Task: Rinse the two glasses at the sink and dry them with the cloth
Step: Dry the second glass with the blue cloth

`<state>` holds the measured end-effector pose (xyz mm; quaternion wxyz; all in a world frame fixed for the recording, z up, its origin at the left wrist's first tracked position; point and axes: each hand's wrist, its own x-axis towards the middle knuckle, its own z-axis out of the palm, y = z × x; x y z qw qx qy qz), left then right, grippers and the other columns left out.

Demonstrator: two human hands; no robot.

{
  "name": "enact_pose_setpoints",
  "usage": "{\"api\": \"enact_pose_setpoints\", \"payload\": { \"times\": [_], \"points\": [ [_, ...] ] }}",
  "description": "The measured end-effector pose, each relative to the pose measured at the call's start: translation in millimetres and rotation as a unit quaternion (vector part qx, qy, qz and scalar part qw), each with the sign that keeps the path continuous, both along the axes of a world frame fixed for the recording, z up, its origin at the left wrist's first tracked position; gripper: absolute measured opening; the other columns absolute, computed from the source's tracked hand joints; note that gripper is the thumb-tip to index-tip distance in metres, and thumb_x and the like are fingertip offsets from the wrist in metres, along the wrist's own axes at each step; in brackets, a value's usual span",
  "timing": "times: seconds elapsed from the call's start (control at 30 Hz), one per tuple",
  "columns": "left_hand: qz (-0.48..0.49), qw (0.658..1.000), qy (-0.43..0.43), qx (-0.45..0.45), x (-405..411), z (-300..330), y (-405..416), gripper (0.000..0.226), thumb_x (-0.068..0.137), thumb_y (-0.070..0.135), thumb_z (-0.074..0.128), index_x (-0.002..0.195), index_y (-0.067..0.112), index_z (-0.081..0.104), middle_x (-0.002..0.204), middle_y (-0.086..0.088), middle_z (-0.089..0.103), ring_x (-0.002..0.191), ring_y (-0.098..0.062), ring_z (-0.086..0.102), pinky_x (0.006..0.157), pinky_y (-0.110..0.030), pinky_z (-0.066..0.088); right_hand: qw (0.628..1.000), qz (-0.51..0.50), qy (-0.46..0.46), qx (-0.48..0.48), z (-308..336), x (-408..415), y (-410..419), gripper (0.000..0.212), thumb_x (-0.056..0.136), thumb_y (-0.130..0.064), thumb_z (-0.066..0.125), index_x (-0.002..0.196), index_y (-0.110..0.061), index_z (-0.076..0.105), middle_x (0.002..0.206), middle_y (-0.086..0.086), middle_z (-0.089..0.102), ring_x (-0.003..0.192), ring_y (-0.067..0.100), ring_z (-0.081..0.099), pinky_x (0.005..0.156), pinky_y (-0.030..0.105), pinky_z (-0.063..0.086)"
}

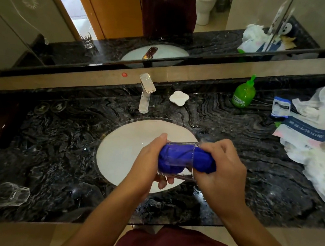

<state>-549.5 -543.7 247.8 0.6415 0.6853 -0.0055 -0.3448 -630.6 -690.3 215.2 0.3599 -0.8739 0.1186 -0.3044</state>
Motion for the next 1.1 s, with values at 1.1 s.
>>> {"api": "enact_pose_setpoints", "payload": {
  "times": [1.1],
  "points": [
    [0.178,0.978,0.021,-0.104,14,-9,18,0.046,0.104,0.047,0.042,0.107,0.005,0.061,0.081,-0.018,0.067,0.044,-0.024,0.047,0.037,-0.022,0.032,0.945,0.022,0.197,0.26,21,-3,-44,0.021,0.073,-0.027,0.069,0.074,-0.006,0.067,0.063,0.009,0.066,0.057,0.015,0.053,0.053,0.029,0.044]
  ]
}}
